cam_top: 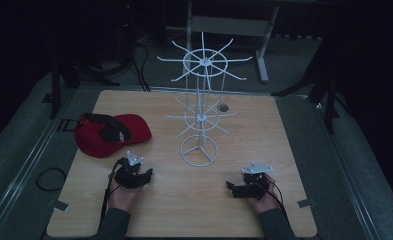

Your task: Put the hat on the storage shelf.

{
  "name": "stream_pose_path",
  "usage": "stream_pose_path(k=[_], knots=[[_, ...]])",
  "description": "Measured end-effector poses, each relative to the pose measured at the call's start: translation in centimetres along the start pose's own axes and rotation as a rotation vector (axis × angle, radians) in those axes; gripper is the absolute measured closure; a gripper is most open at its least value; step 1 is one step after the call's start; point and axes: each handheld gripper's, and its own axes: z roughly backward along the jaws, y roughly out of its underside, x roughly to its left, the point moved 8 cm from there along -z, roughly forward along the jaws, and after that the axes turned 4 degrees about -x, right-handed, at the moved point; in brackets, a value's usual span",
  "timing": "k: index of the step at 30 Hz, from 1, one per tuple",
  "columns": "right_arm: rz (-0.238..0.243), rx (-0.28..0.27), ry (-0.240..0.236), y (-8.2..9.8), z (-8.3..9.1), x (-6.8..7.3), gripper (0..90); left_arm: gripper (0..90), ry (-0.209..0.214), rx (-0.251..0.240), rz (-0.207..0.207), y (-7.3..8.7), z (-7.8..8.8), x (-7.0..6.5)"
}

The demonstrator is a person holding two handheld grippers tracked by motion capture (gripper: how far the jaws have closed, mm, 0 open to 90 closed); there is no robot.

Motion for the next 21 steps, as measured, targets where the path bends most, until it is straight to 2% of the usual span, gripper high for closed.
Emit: stream_pose_path(k=[8, 13, 15, 21], knots=[[0.000, 0.000, 0.000, 0.0, 0.0, 0.0, 13.1, 45.8, -0.001, 0.001, 0.010, 0.0, 0.0, 0.0], [0.000, 0.000, -0.001, 0.0, 0.0, 0.0, 13.1, 46.3, -0.014, 0.000, 0.053, -0.2, -0.1, 0.0], [-0.001, 0.000, 0.000, 0.0, 0.0, 0.0, 13.1, 50.2, -0.023, -0.006, 0.083, -0.4, 0.0, 0.1], [-0.001, 0.001, -0.001, 0.0, 0.0, 0.0, 13.1, 50.9, -0.041, -0.061, 0.159, -1.9, 0.4, 1.0]])
